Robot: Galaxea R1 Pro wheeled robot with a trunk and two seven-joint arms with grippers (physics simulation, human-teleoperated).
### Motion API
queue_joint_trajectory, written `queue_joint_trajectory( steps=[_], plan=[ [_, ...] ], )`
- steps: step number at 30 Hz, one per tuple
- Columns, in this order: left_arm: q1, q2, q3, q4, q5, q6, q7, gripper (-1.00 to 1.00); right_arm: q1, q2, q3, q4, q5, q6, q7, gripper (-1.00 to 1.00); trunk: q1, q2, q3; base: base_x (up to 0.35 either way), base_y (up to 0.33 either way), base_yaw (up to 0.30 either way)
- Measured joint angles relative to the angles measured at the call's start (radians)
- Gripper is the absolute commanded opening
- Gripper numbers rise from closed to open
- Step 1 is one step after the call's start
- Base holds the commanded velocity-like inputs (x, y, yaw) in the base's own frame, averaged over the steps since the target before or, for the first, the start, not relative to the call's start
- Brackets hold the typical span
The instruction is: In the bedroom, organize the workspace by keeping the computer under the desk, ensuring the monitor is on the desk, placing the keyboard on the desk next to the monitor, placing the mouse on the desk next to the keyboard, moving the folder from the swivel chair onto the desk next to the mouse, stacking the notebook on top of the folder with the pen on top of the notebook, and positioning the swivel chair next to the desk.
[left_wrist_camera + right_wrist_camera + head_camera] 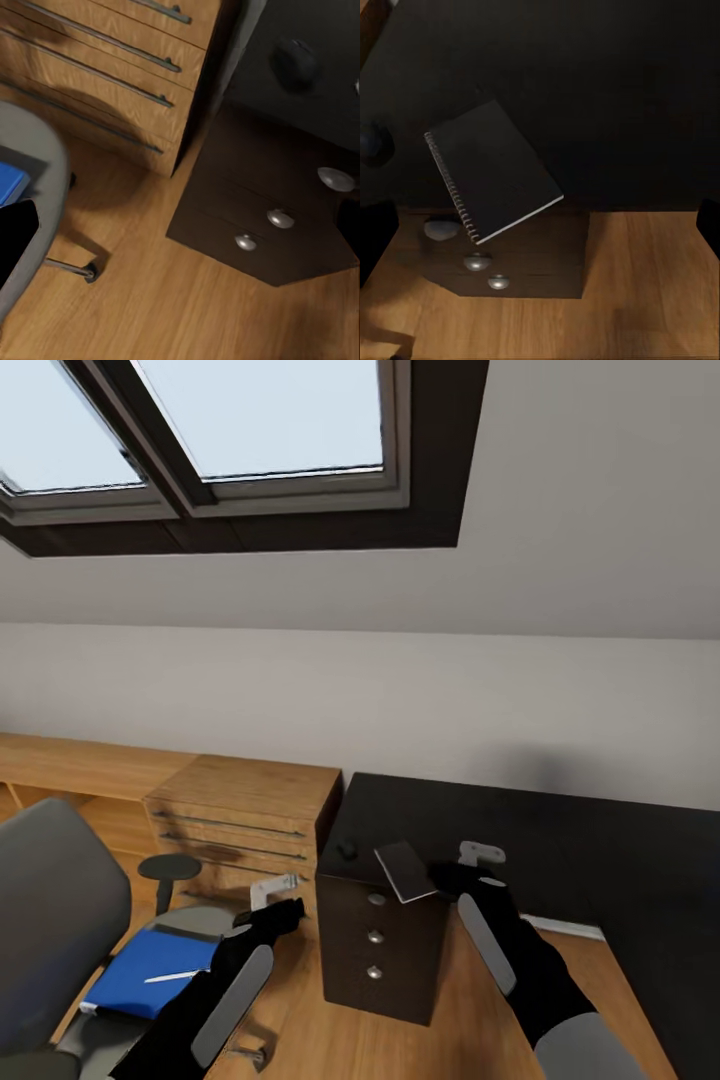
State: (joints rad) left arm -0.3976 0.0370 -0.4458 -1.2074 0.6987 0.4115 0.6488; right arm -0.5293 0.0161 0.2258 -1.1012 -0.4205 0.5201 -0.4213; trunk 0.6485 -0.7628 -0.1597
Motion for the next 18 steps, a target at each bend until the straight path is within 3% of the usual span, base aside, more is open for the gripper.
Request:
queue_joint_trajectory(
  steps=[3,10,18],
  plan=[
    [0.000,0.003,0.013,0.003,-0.002,0.003,0.003,1.00,-0.013,-0.002,-0.009,0.077,-0.006,-0.014,0.005,1.00,0.000,0.000,0.000,0.324,0.000,0.000],
    [0.000,0.004,0.012,0.008,0.001,0.004,0.008,1.00,-0.014,-0.001,-0.009,0.089,-0.007,-0.018,-0.001,1.00,0.000,0.000,0.000,0.317,-0.001,0.023],
    [0.000,0.004,0.011,0.010,0.002,0.004,0.008,1.00,-0.014,-0.001,-0.008,0.093,-0.003,-0.019,0.003,1.00,0.000,0.000,-0.003,0.301,-0.005,0.208]
  ],
)
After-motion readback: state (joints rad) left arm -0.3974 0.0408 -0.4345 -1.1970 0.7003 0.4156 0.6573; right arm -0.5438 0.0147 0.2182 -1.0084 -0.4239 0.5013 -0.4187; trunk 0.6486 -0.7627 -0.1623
